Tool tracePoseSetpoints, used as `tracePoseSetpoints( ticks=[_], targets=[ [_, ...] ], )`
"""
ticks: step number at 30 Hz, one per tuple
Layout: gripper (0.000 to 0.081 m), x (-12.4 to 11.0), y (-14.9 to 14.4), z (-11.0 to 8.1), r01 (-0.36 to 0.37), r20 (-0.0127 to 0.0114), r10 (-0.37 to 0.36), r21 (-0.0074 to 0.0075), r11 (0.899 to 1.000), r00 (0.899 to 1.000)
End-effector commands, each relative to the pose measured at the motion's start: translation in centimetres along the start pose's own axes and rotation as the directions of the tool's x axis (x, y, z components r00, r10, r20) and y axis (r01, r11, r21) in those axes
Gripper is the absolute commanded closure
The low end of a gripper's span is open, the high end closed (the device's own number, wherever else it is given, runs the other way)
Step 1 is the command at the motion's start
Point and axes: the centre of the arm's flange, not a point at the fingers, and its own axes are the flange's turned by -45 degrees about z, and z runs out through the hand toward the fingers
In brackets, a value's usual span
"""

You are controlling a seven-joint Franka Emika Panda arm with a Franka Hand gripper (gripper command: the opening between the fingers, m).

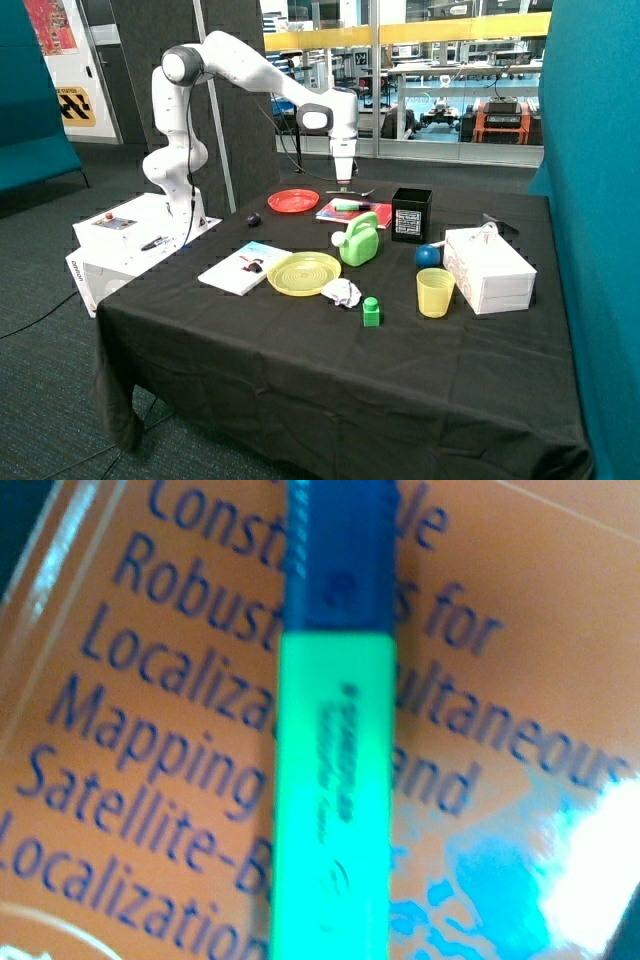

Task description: Put a highlighter on each book

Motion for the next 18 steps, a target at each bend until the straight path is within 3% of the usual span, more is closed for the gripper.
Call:
tracePoseSetpoints(
  ticks=[1,18],
  targets=[
    [0.0263,-2.2,2.0,-1.1,-0.021,-0.0011,0.021,0.0009,1.000,1.000],
    [0.0292,-4.1,4.6,-1.5,-0.002,-0.0011,0.002,0.0009,1.000,1.000]
  ],
)
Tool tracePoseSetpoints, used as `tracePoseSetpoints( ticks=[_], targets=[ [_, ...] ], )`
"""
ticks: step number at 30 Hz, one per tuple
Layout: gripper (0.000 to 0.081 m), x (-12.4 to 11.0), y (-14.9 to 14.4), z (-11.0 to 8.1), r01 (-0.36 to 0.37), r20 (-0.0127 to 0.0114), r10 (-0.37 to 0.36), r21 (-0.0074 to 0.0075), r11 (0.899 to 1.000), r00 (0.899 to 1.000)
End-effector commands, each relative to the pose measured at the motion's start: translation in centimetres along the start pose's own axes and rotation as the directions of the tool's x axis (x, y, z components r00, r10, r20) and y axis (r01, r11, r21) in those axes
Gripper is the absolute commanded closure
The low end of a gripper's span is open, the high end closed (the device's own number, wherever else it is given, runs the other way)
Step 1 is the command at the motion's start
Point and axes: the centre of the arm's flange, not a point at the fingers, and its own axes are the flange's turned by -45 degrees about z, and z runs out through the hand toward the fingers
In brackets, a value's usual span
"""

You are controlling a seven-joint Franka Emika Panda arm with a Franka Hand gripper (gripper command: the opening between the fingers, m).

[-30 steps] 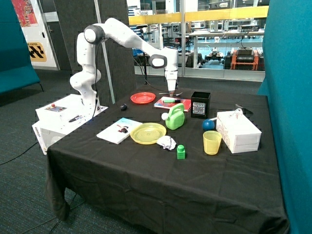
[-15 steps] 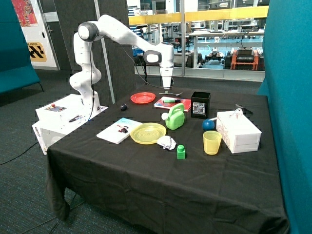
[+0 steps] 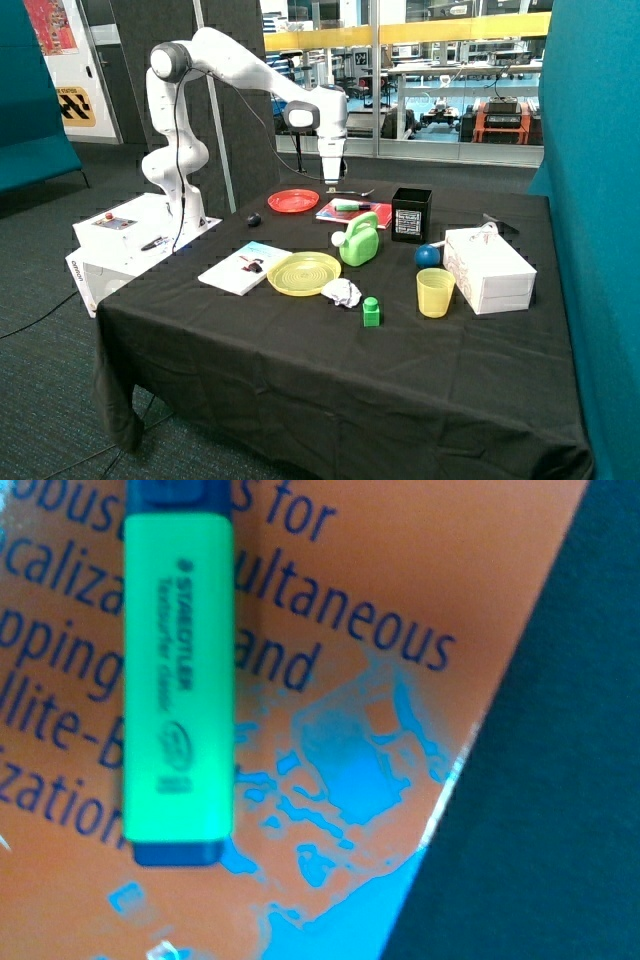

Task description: Put a highlighter on each book

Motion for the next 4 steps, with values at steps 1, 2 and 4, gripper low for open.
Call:
tracePoseSetpoints(
  ticks=[1,2,4],
  targets=[
    [0.0292,-1.07,1.08,-0.51,0.022,0.0005,-0.022,0.0010,1.000,1.000],
    [0.0294,-1.11,1.05,-0.56,0.024,0.0005,-0.024,0.0010,1.000,1.000],
    [0.0294,-1.22,0.92,-0.68,0.035,0.0004,-0.035,0.0010,0.999,0.999]
  ],
)
